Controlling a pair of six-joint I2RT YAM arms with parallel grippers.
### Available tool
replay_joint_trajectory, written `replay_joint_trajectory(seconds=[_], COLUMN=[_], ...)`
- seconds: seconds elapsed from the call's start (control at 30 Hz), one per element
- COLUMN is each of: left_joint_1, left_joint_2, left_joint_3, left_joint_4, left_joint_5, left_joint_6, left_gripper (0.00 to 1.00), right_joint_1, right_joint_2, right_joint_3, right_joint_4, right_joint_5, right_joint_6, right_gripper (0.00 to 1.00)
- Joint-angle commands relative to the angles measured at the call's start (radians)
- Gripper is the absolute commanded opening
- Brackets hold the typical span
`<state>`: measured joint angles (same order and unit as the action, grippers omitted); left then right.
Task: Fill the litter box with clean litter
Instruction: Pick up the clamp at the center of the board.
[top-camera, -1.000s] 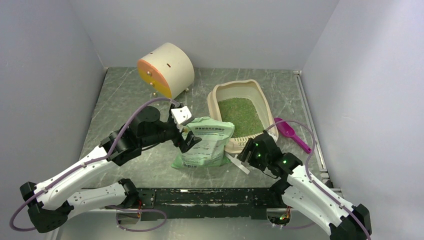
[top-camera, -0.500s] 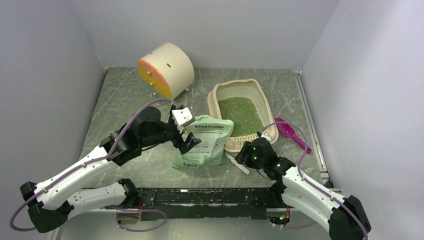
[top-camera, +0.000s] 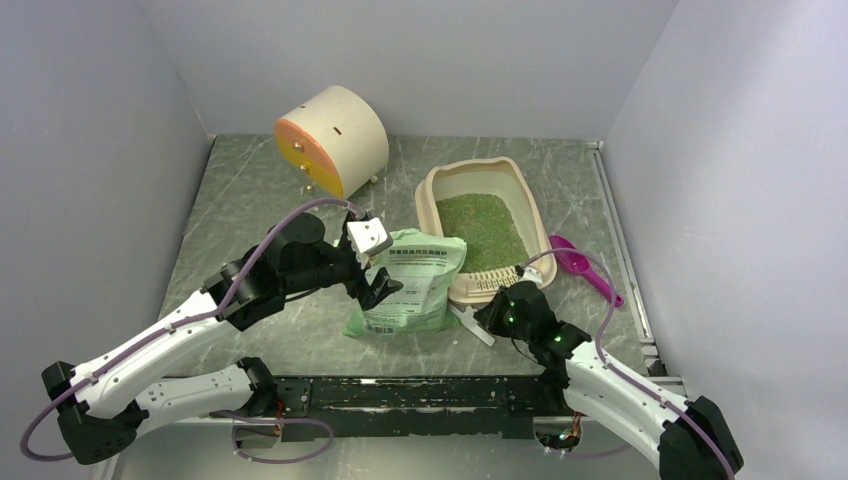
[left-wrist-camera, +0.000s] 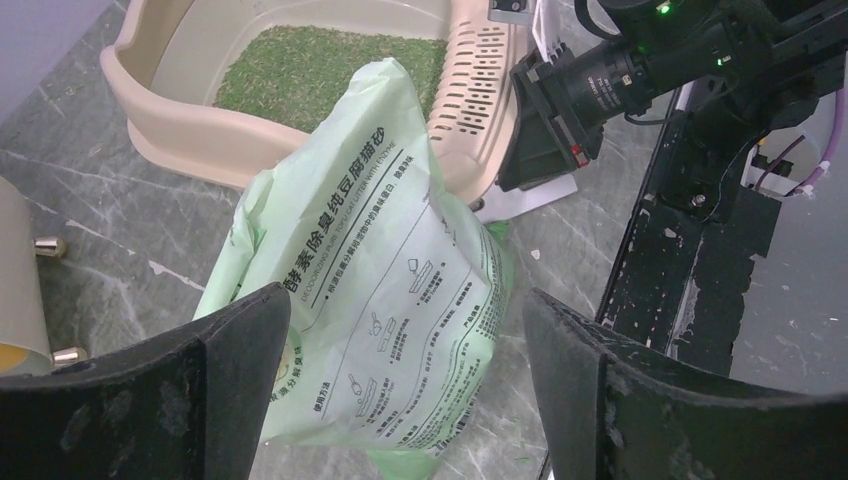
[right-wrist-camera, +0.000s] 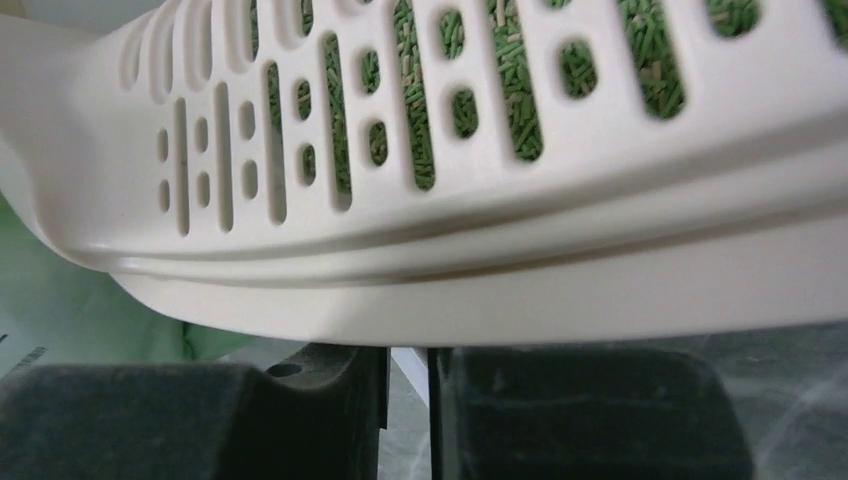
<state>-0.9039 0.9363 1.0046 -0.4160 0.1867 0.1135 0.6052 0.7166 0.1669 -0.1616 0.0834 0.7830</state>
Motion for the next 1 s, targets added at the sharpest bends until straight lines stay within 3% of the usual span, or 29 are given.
replay_joint_trajectory(seconds=[0.0, 0.13, 0.27, 0.53, 0.77, 0.97], left_joint_1=[0.007, 0.007, 0.006, 0.006, 0.006, 0.007], left_joint_2=[0.004, -0.002, 0.002, 0.006, 0.031, 0.039], left_joint_3=[0.022, 0.016, 0.015, 0.008, 0.028, 0.046], left_joint_4=[-0.009, -0.006, -0.009, 0.003, 0.013, 0.037], left_joint_5=[0.034, 0.038, 0.044, 0.053, 0.059, 0.057], left_joint_6=[0.005, 0.005, 0.006, 0.007, 0.006, -0.030], left_gripper=[0.89, 0.89, 0.89, 0.89, 0.89, 0.89], right_joint_1=[-0.001, 0.000, 0.003, 0.005, 0.005, 0.005], right_joint_2=[0.005, -0.017, -0.056, -0.175, -0.240, -0.246], right_joint_3=[0.014, 0.028, 0.060, 0.231, 0.306, 0.516], right_joint_4=[0.025, -0.005, -0.085, -0.464, -0.580, -0.739], right_joint_5=[0.039, 0.036, 0.042, 0.064, 0.067, 0.190], right_joint_6=[-0.016, -0.006, 0.005, 0.091, 0.162, 0.109], right_gripper=[0.07, 0.00, 0.00, 0.00, 0.00, 0.00])
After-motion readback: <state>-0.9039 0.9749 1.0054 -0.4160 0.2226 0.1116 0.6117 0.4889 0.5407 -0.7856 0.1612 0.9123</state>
